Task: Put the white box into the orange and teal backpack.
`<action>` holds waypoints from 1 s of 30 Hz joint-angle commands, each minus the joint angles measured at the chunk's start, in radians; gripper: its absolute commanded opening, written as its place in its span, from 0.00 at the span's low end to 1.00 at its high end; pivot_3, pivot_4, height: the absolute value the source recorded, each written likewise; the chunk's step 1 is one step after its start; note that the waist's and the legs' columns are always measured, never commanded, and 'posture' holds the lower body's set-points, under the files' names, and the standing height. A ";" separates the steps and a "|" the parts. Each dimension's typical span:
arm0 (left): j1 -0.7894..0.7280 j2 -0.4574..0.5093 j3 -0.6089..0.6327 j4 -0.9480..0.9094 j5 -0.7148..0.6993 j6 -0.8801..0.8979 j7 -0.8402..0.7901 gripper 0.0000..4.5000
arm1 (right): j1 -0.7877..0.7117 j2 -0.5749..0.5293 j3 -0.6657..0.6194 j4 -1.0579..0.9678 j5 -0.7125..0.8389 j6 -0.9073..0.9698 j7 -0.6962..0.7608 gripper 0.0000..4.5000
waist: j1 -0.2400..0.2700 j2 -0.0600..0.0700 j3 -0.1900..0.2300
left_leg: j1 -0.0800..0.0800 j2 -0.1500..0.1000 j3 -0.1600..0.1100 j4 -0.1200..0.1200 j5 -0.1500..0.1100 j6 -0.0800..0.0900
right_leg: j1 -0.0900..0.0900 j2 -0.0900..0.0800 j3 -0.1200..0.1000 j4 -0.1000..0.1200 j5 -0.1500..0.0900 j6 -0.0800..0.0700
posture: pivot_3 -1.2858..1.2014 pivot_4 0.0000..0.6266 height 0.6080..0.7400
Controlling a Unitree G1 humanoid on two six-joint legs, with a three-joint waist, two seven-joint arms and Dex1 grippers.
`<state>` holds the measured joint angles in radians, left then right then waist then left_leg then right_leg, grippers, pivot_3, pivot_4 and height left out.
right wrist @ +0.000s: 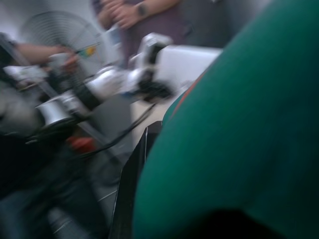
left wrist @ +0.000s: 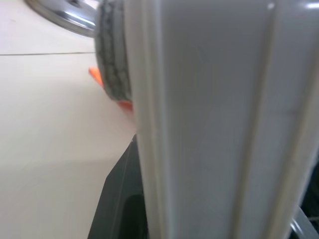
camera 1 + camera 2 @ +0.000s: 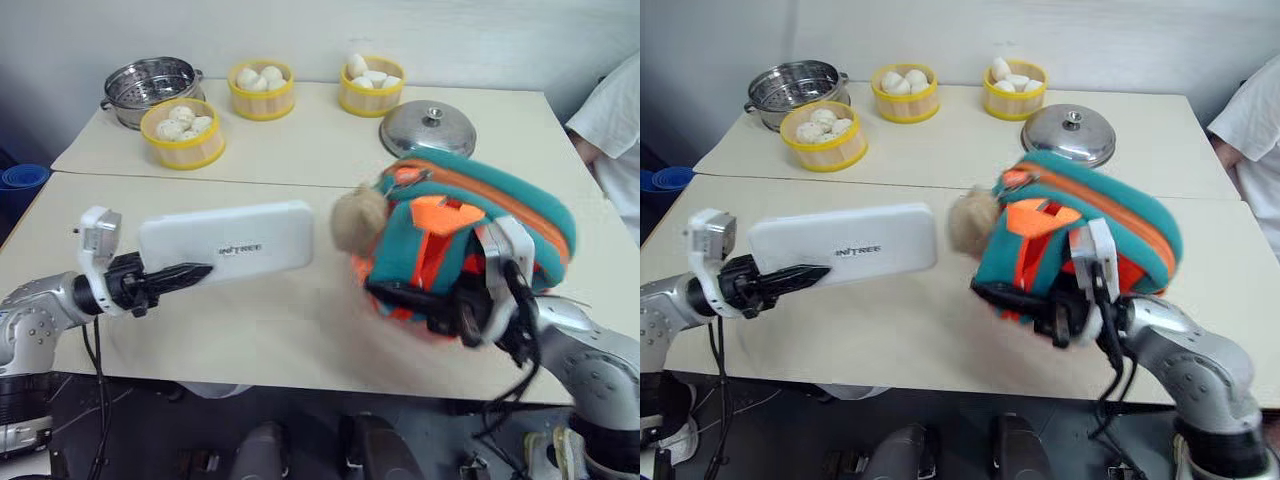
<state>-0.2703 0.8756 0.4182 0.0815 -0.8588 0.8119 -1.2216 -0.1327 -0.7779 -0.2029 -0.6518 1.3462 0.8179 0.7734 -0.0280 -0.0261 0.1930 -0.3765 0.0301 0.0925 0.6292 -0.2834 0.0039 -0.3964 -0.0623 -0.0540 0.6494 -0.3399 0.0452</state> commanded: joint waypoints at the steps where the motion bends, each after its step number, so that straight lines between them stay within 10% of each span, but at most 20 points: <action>1: -0.017 0.034 0.124 -0.009 -0.086 0.045 0.015 0.30 | 0.052 -0.110 -0.164 0.012 0.148 0.053 0.016 0.01 | 0.001 0.000 0.000 | -0.001 0.000 0.000 0.000 -0.001 0.001 | 0.000 0.000 0.000 -0.002 0.000 0.000 | 0.52 0.24 1.00; 15: -0.209 -0.050 -0.026 -0.276 -0.165 0.036 0.074 0.30 | 0.082 -0.125 -0.124 0.111 -0.070 0.032 0.105 0.01 | 0.008 -0.003 0.000 | -0.001 -0.001 0.001 0.002 -0.002 0.003 | 0.003 0.000 -0.001 -0.005 0.001 0.003 | 0.52 0.24 1.00; 30: -0.444 -0.042 -0.467 -0.110 0.371 -0.305 0.006 0.30 | 0.097 -0.119 -0.136 0.099 -0.054 0.050 0.099 0.01 | 0.007 -0.004 0.000 | -0.001 -0.001 0.001 0.003 0.003 -0.003 | 0.003 0.002 -0.001 -0.004 0.002 0.004 | 0.52 0.24 1.00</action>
<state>-0.6842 0.7972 -0.0023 -0.0188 -0.5775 0.5375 -1.1988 -0.0417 -0.8899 -0.3059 -0.5246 1.2666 0.8677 0.8691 -0.0210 -0.0298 0.1932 -0.3779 0.0291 0.0935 0.6322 -0.2805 0.0006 -0.3933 -0.0604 -0.0544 0.6453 -0.3375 0.0495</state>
